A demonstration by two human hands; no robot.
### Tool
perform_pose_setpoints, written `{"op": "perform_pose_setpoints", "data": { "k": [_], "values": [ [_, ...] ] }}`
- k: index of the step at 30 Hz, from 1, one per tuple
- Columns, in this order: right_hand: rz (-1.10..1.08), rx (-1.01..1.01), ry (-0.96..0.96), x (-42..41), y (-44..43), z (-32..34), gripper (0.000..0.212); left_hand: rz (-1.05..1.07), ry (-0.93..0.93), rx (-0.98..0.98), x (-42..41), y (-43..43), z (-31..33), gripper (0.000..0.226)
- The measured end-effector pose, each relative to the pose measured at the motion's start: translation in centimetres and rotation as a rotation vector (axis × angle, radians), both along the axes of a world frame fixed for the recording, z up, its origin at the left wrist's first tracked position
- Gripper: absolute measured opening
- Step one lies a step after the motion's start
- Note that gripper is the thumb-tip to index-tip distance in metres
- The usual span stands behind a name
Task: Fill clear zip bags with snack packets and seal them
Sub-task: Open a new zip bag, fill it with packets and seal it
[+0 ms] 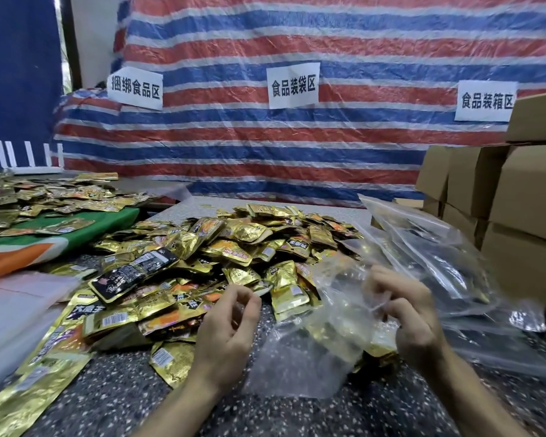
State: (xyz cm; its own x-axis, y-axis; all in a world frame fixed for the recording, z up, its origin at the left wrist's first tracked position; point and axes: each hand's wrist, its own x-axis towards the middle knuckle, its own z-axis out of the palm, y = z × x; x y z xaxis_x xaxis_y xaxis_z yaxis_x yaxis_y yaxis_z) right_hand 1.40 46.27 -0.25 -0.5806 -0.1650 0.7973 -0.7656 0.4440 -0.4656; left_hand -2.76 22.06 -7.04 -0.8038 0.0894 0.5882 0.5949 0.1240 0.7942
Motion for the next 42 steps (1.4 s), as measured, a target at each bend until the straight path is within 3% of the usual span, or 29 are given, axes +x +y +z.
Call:
{"op": "perform_pose_setpoints", "data": {
  "k": [3,5,9,11,14,18,21,24,28,38,42],
  "values": [
    [-0.006,-0.002,0.013,0.3,0.9,-0.5,0.024,0.147,0.050,-0.160,-0.8,0.5,-0.4,0.019],
    [0.000,-0.019,0.036,0.5,1.1,-0.2,0.021,0.219,0.078,-0.387,-1.5,1.4,0.1,0.020],
    [0.013,-0.043,0.080,1.0,1.1,0.1,0.013,0.185,0.038,-0.826,-4.0,4.2,1.0,0.053],
    [0.010,-0.048,0.097,1.3,1.2,0.1,0.012,0.162,-0.103,-0.914,-4.9,5.6,1.2,0.063],
    [0.002,-0.035,0.108,1.4,1.0,0.1,0.014,0.236,-0.144,-0.983,-6.0,7.0,1.0,0.055],
    [0.004,0.007,0.129,1.5,0.8,0.1,0.014,0.281,-0.094,-0.897,-5.6,7.4,0.2,0.028],
    [0.010,0.011,0.139,1.6,0.9,0.0,0.015,0.270,-0.060,-0.760,-5.2,6.6,0.4,0.021],
    [0.001,0.011,0.109,1.5,1.0,-0.2,0.012,0.264,-0.112,-0.492,-5.0,5.5,2.0,0.031],
    [-0.001,0.038,0.055,1.6,0.7,-0.6,0.007,0.393,-0.236,-0.099,-4.6,3.4,5.3,0.026],
    [-0.024,0.138,0.054,2.0,-0.2,-0.7,0.006,0.290,-0.104,0.173,1.1,-1.7,15.9,0.022],
    [0.027,0.130,0.058,2.2,-0.6,-0.8,0.009,0.271,-0.014,0.138,3.3,-0.7,18.4,0.021]
  ]
}}
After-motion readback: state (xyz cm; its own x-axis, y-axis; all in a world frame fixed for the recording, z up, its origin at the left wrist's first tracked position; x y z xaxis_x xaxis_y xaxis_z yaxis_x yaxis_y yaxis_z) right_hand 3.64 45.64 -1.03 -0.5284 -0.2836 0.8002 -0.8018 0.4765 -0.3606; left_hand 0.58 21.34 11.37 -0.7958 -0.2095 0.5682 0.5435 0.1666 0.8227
